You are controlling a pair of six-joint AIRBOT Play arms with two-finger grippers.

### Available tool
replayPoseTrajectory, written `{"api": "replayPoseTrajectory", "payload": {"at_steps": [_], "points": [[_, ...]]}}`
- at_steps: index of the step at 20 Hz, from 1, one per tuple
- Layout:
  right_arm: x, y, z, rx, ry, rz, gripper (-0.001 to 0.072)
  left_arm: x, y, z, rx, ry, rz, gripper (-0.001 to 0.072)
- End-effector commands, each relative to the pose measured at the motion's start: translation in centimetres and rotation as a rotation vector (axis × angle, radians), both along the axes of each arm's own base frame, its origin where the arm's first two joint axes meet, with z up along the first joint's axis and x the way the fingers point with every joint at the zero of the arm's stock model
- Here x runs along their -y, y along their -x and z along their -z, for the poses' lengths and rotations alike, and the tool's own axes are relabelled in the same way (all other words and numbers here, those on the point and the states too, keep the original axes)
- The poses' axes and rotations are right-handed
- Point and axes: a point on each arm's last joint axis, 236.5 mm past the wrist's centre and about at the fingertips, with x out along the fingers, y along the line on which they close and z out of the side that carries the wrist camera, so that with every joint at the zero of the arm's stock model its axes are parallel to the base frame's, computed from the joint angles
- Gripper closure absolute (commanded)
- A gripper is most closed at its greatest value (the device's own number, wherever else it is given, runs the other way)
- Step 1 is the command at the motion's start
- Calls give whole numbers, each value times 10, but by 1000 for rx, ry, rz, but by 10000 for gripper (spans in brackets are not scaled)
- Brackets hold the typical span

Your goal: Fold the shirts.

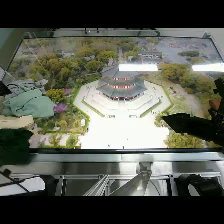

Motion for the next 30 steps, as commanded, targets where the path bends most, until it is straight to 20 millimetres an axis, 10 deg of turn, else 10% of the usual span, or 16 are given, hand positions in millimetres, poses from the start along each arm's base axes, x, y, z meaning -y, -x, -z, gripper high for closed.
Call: {"api": "replayPoseTrajectory", "payload": {"at_steps": [1,5,11,12,14,17,20,23,26,30], "points": [[-1,0,0,-2,-5,0,693,-70,-30,41,102,110,-153,-11],[-1,-1,1,-8,-4,0,693,-75,-73,77,102,104,-92,-11],[-1,-2,3,-17,-4,0,693,-16,-145,110,92,117,76,6],[-1,-2,3,-16,-4,0,693,-6,-152,112,90,119,99,98],[-1,-2,3,-16,-5,0,692,10,-160,107,100,113,125,695],[-1,-1,3,-17,-4,0,693,46,-188,51,255,175,160,690],[-1,-2,3,-16,-4,0,692,133,-209,-60,514,330,337,690],[-1,-2,3,-16,-4,0,693,245,-178,-132,539,410,590,690],[-1,-1,3,-17,-4,0,693,363,-107,-150,392,500,919,690],[0,-4,4,-14,-5,5,692,477,-34,-123,222,583,1126,691]]}}
